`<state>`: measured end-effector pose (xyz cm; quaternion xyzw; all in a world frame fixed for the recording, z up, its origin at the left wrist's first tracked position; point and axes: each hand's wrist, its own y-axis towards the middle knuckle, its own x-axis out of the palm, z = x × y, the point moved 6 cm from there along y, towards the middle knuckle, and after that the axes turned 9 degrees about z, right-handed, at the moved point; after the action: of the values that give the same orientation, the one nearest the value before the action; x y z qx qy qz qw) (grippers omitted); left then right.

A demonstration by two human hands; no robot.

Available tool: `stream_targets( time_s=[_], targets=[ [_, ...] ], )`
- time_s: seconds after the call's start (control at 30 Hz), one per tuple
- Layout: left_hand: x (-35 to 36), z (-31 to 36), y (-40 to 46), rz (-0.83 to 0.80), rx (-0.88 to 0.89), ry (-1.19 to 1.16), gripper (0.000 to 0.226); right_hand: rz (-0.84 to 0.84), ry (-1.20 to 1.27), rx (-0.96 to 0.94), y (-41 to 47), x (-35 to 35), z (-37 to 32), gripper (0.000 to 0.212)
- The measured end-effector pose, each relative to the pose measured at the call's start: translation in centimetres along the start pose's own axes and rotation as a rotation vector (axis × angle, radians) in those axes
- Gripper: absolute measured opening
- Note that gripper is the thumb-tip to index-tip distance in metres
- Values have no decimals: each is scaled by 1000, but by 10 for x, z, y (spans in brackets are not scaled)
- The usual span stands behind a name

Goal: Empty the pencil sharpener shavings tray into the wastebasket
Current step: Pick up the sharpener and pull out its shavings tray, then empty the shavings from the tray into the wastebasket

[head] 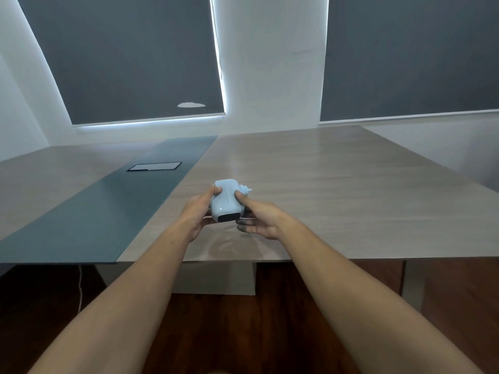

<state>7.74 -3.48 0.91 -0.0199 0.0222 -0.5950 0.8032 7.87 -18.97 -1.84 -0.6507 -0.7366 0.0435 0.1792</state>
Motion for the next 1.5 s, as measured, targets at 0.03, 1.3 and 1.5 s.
stream_targets(
  time_s=[0.03,1.3,1.5],
  targets=[
    [2,2,-2,-9,14,1,21,1,16,-4,-1,-2,-1,48],
    [-40,-29,1,478,275,413,76,223,195,-94,-1,-73,-1,48],
    [-26,6,-19,523,395,615,70,225,172,-126,-18,-88,-11,41]
  ],
)
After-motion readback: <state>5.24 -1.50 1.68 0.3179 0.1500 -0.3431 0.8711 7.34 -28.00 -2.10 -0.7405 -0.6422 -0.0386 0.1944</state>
